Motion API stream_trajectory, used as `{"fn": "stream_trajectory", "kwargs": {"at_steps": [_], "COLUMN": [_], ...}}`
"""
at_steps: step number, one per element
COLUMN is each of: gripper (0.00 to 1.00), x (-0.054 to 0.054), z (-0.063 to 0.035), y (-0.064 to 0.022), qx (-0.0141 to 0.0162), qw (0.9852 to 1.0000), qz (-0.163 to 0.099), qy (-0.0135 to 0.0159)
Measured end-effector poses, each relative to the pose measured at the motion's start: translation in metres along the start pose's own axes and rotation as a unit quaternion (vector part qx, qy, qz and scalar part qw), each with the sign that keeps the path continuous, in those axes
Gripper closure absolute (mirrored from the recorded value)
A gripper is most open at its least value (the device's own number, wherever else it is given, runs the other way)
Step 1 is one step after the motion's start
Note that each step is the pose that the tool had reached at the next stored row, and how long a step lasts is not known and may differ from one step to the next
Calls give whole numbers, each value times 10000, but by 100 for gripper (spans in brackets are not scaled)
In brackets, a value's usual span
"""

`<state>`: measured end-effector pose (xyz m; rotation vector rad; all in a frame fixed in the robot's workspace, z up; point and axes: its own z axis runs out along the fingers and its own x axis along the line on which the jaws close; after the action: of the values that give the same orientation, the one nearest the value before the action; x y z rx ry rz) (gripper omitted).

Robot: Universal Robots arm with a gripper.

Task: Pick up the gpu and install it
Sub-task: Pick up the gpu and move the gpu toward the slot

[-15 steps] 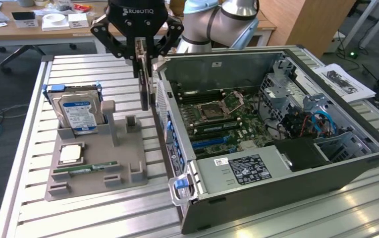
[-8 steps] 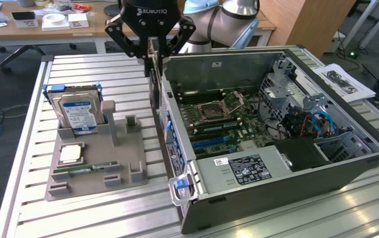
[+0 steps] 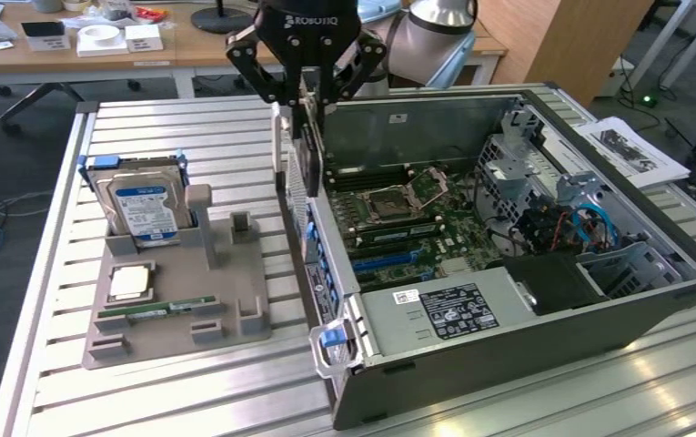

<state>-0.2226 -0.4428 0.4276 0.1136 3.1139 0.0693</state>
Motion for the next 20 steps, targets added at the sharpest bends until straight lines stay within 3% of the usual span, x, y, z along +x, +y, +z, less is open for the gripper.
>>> {"fn": "stream_trajectory", "kwargs": {"at_steps": [20], "gripper": [73], "x": [-675], "z": [18], "y": [54], "qx": [-26], "qw": [10000], "qz": [2], "qy": [2]}}
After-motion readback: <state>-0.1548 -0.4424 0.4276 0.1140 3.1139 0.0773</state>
